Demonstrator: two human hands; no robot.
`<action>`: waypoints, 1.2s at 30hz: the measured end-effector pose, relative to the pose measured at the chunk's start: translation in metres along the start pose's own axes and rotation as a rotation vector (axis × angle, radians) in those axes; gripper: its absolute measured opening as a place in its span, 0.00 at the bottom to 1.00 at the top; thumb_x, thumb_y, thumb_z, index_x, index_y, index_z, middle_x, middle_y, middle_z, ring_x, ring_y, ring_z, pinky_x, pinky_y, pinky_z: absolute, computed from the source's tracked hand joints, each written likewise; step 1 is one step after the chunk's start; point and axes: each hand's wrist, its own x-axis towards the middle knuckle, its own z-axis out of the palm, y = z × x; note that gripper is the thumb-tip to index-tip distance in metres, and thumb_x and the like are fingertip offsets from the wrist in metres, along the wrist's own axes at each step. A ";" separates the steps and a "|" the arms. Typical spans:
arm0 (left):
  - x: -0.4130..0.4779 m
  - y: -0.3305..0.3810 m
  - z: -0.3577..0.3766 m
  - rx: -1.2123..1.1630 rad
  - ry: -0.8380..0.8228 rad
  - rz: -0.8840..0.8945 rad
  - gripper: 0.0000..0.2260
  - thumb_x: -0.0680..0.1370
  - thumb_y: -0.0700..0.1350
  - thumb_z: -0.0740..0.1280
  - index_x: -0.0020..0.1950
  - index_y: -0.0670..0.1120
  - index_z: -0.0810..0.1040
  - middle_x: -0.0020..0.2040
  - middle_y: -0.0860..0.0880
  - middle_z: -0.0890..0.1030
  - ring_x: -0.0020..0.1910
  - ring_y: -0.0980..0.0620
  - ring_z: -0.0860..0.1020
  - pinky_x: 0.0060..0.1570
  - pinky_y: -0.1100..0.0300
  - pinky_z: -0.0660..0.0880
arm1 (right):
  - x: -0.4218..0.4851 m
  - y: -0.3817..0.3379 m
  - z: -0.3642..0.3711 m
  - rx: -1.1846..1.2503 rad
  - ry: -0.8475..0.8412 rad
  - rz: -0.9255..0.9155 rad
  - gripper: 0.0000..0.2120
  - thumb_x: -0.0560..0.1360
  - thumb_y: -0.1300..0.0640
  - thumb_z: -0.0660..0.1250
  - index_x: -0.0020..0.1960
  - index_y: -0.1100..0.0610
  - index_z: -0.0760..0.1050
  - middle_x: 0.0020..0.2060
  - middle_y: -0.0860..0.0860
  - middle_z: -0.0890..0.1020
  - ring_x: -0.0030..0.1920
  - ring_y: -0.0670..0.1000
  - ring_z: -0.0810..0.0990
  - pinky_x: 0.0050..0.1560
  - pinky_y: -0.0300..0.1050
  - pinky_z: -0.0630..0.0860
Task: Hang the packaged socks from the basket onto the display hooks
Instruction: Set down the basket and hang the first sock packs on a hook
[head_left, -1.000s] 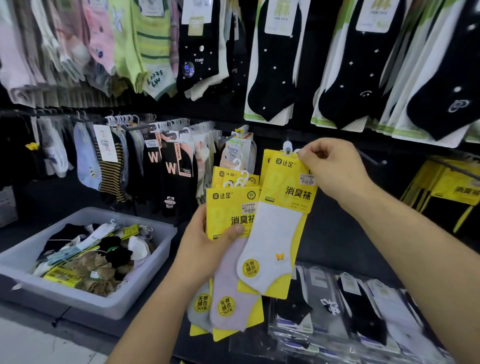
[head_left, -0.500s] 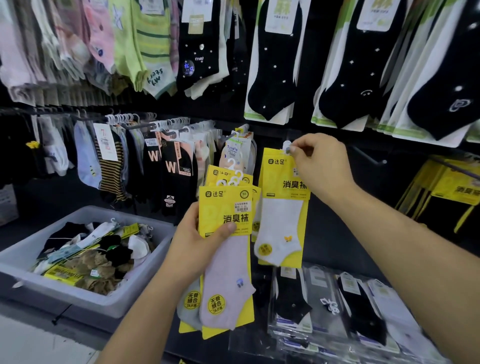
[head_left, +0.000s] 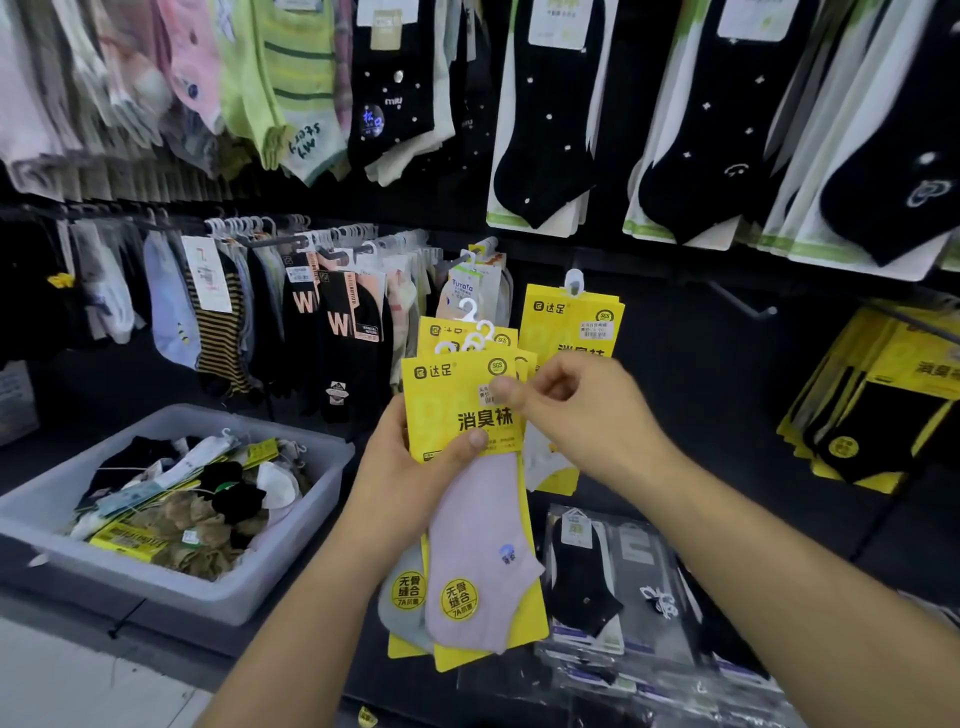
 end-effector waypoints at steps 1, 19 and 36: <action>0.000 0.000 0.001 0.000 0.010 0.005 0.25 0.67 0.56 0.79 0.62 0.55 0.79 0.53 0.61 0.88 0.50 0.61 0.87 0.43 0.70 0.80 | -0.003 0.002 0.005 0.026 -0.030 0.018 0.23 0.66 0.34 0.75 0.38 0.54 0.77 0.27 0.44 0.75 0.27 0.41 0.71 0.27 0.34 0.68; -0.001 -0.005 0.002 -0.037 -0.050 -0.010 0.27 0.65 0.51 0.81 0.62 0.55 0.78 0.54 0.57 0.88 0.52 0.57 0.87 0.45 0.66 0.82 | 0.004 0.015 -0.022 0.332 0.039 0.067 0.10 0.72 0.54 0.77 0.51 0.53 0.80 0.42 0.51 0.82 0.40 0.43 0.79 0.39 0.34 0.77; 0.000 -0.006 0.001 0.041 -0.007 0.061 0.21 0.73 0.48 0.80 0.62 0.58 0.77 0.55 0.60 0.87 0.53 0.61 0.86 0.47 0.70 0.79 | 0.041 -0.009 -0.047 0.194 0.200 0.080 0.09 0.78 0.57 0.69 0.40 0.50 0.81 0.42 0.48 0.85 0.43 0.46 0.82 0.40 0.39 0.78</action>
